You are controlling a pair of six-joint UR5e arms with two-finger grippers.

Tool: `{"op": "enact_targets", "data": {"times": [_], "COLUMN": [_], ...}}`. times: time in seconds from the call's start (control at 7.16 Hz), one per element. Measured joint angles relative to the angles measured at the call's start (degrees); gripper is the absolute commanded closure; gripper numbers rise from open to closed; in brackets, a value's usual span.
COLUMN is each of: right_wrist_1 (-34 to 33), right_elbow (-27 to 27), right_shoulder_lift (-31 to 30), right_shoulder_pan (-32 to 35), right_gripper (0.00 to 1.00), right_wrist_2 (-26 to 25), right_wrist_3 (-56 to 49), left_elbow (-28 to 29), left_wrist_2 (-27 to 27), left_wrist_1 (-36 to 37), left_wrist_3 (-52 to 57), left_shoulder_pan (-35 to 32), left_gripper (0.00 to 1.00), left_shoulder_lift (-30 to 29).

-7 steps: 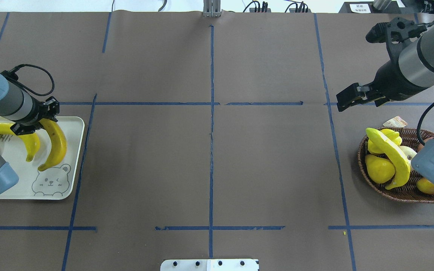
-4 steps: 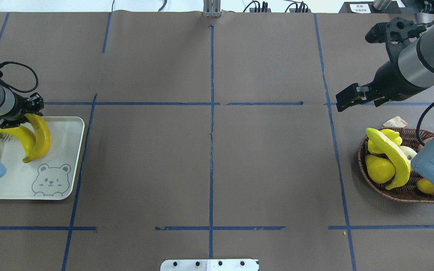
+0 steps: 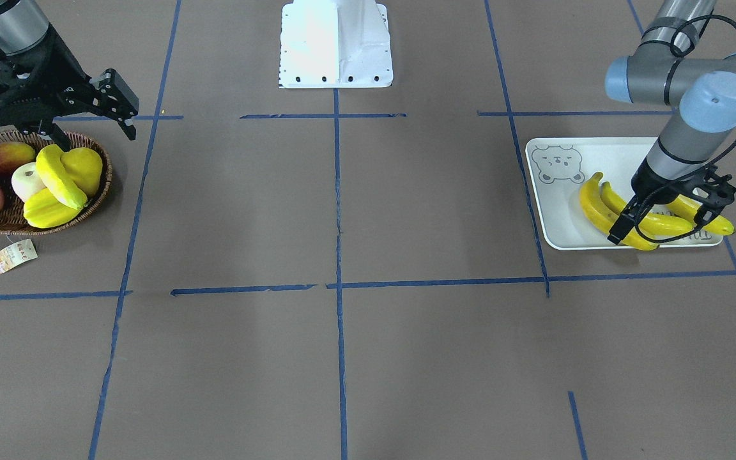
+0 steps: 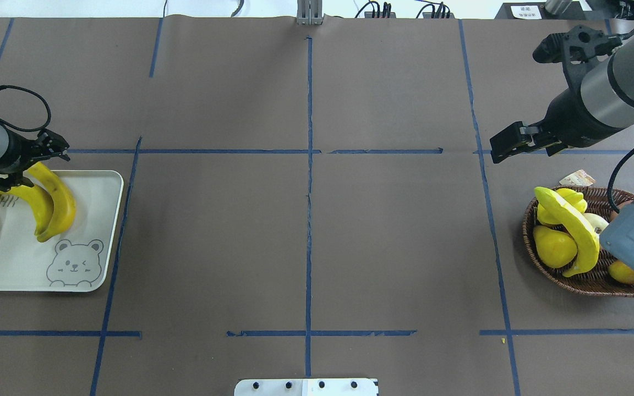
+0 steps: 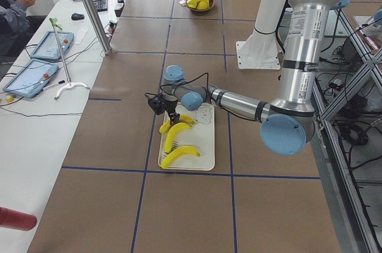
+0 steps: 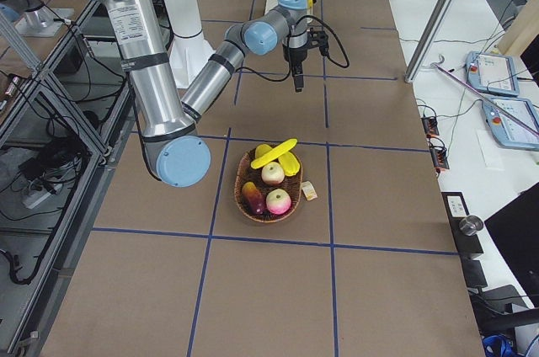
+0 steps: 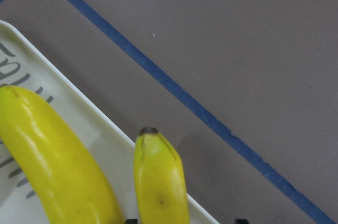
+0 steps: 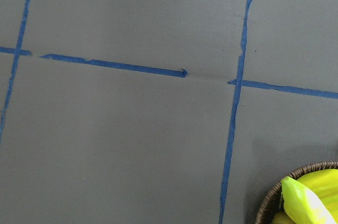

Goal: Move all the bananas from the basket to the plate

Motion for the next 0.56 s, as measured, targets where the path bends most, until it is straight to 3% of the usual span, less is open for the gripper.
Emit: {"op": "enact_targets", "data": {"times": [0.28,0.56], "right_wrist_1": [0.17,0.61], "right_elbow": [0.16,1.79], "right_shoulder_lift": [-1.9,-6.7], "right_shoulder_pan": [0.1,0.28], "right_gripper": [0.0,0.0], "right_wrist_2": [-0.19,-0.47], "right_wrist_3": [-0.4,-4.57], "left_elbow": [-7.8,-18.87], "left_wrist_2": [-5.32,-6.73], "left_wrist_1": [4.48,13.39], "left_wrist_3": [4.18,9.3], "left_shoulder_pan": [-2.49,-2.37], "left_gripper": [0.0,0.0], "left_shoulder_lift": [0.49,-0.09]}}
